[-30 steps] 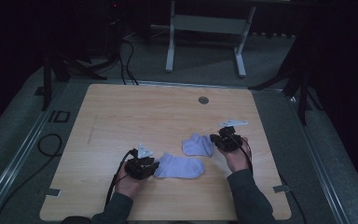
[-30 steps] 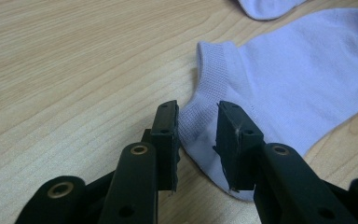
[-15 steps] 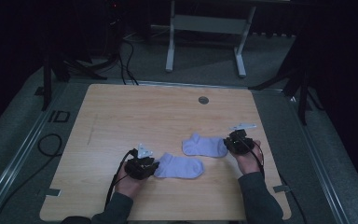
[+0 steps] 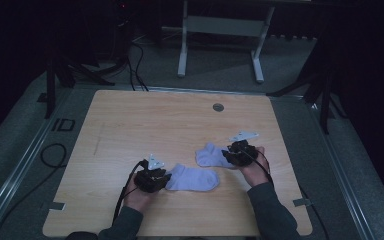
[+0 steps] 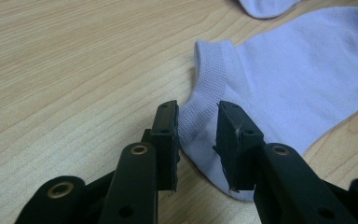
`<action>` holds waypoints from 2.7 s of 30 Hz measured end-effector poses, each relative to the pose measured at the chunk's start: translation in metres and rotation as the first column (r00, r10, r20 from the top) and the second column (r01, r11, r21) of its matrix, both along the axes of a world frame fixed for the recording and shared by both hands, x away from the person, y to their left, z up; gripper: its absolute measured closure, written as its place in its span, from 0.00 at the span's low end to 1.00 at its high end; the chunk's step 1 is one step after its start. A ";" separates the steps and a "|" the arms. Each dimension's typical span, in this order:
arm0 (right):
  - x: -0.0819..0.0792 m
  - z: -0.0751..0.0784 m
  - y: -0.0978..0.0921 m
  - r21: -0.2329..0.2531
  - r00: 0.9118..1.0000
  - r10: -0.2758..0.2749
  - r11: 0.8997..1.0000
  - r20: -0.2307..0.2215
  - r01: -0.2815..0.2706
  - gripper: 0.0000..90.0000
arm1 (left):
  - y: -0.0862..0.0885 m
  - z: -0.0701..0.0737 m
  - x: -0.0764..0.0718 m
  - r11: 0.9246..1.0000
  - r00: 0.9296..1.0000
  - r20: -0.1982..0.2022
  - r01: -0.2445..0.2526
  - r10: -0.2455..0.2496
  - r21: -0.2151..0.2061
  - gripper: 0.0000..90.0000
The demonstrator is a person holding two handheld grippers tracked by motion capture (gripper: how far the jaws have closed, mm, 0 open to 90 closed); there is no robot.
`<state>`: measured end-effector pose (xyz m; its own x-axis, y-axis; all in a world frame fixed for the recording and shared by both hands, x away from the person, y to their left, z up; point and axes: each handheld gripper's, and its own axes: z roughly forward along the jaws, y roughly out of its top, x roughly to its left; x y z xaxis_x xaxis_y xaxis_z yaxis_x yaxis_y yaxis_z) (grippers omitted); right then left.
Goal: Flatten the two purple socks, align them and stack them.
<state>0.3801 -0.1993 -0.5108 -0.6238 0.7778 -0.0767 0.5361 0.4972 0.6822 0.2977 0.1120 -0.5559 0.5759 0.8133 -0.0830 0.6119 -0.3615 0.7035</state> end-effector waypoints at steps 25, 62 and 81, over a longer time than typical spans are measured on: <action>0.031 -0.035 0.047 -0.029 0.979 0.129 0.990 -0.156 -0.135 0.55 | -0.002 0.000 -0.001 1.000 1.000 -0.003 0.010 -0.010 0.002 0.75; 0.005 0.016 0.030 0.174 0.994 0.093 0.981 -0.051 -0.083 0.94 | -0.001 0.001 -0.001 1.000 1.000 0.002 0.006 -0.006 -0.024 0.73; -0.037 0.054 0.016 0.333 0.989 0.133 0.932 0.059 -0.145 0.94 | -0.003 -0.001 -0.001 1.000 1.000 0.001 0.008 -0.008 -0.015 0.73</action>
